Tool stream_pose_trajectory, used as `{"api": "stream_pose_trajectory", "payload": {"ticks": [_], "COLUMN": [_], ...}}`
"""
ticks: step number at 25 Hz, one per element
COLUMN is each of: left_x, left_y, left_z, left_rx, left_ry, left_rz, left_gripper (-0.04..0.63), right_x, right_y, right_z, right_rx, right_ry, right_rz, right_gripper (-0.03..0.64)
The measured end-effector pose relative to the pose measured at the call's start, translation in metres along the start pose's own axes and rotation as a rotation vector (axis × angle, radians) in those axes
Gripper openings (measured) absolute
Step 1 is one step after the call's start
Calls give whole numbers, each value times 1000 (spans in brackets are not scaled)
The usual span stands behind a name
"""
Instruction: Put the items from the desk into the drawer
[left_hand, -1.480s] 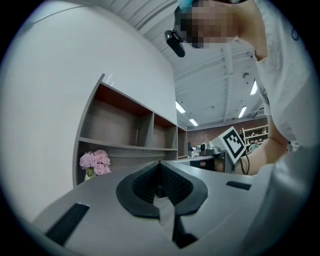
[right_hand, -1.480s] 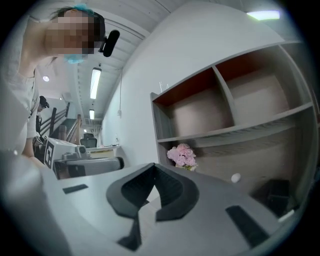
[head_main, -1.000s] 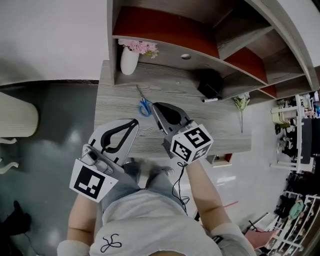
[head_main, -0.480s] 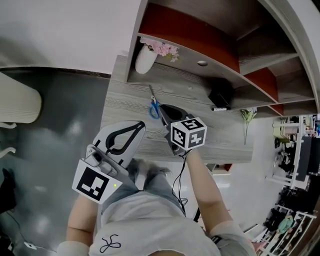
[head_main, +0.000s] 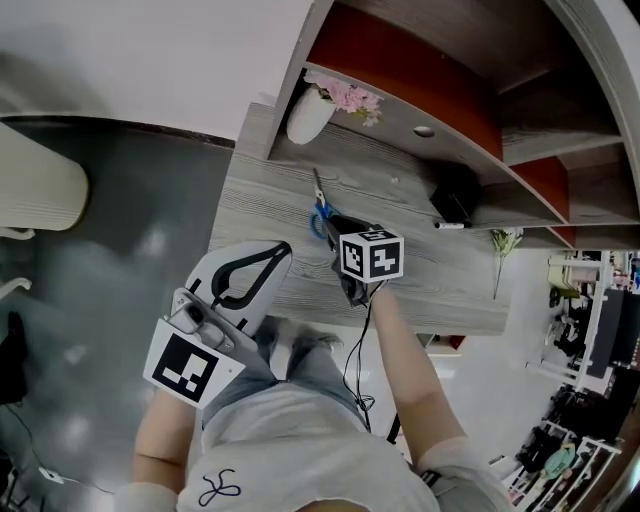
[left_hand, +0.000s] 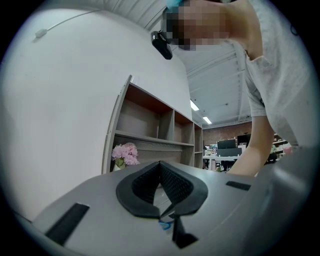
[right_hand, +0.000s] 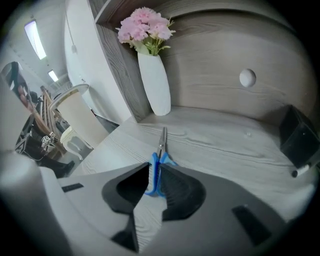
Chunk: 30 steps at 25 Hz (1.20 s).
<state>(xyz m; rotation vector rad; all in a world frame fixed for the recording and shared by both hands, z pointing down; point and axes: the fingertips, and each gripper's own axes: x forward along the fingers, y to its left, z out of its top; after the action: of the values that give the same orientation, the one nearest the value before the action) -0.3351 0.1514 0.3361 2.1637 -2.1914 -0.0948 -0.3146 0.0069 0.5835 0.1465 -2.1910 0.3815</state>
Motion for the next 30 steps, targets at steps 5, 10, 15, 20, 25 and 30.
{"api": "stream_pose_trajectory", "payload": {"ticks": [5, 10, 15, 20, 25, 30], "left_x": [-3, -5, -3, -3, 0, 15], "left_y": [6, 12, 12, 6, 2, -16], "left_z": [-4, -6, -6, -5, -5, 3], "left_rx": [-5, -20, -23, -11, -6, 1], "left_ry": [8, 3, -2, 11, 13, -7], "left_rz": [13, 28, 29, 9, -9, -63], "left_gripper": [9, 9, 9, 9, 9, 9], "right_x": [14, 17, 19, 14, -1, -39], "right_y": [-4, -5, -4, -2, 5, 9], "right_z": [-13, -15, -15, -16, -17, -4], "right_rx": [-27, -35, -81, -91, -89, -58], "right_ry": [83, 126, 157, 111, 45, -74], "right_rz": [-36, -58, -72, -86, -77, -56], "right_gripper": [91, 94, 89, 83, 83, 83]}}
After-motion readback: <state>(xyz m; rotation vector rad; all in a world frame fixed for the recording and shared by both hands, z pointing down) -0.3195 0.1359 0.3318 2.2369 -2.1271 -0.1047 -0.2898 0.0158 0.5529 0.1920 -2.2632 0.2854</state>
